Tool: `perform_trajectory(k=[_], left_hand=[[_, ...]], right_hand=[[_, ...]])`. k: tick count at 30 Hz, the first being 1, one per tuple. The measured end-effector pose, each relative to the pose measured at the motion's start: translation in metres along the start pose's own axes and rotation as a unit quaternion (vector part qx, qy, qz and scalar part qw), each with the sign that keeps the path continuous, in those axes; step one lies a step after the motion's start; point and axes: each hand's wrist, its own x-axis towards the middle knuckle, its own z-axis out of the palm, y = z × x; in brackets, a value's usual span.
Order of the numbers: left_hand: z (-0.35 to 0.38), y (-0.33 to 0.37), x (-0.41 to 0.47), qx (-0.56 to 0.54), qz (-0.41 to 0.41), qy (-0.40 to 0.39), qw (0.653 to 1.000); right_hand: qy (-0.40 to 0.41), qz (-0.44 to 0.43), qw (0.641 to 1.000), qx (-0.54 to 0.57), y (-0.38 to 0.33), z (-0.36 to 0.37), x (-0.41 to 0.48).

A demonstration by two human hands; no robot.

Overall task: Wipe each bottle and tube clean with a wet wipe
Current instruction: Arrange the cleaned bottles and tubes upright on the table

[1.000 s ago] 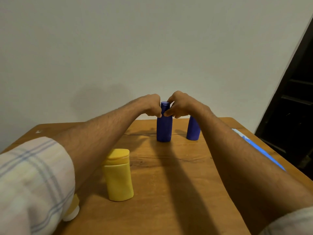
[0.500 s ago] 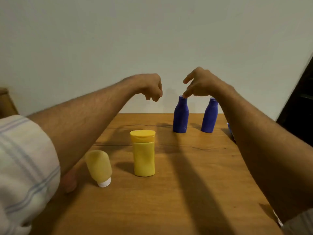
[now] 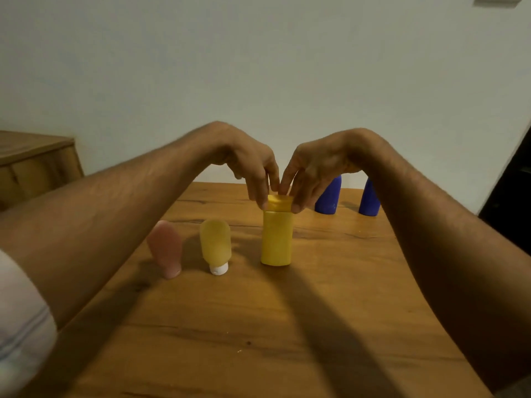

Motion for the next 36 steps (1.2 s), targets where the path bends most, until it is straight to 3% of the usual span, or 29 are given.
perform_trajectory(k=[10,19,36], left_hand=[[0.016,-0.011,0.017,-0.044,0.023,0.105,0.993],[-0.016,-0.051,0.072,-0.056,-0.004,0.249,0.967],[-0.012,-0.079,0.137,-0.073,-0.022,0.242,0.967]], right_hand=[[0.062,0.021,0.998,-0.022,-0.004,0.008,0.023],[0.199,-0.022,0.978,-0.054,0.009,-0.035,0.093],[0.201,-0.006,0.975,-0.093,0.038,-0.044,0.155]])
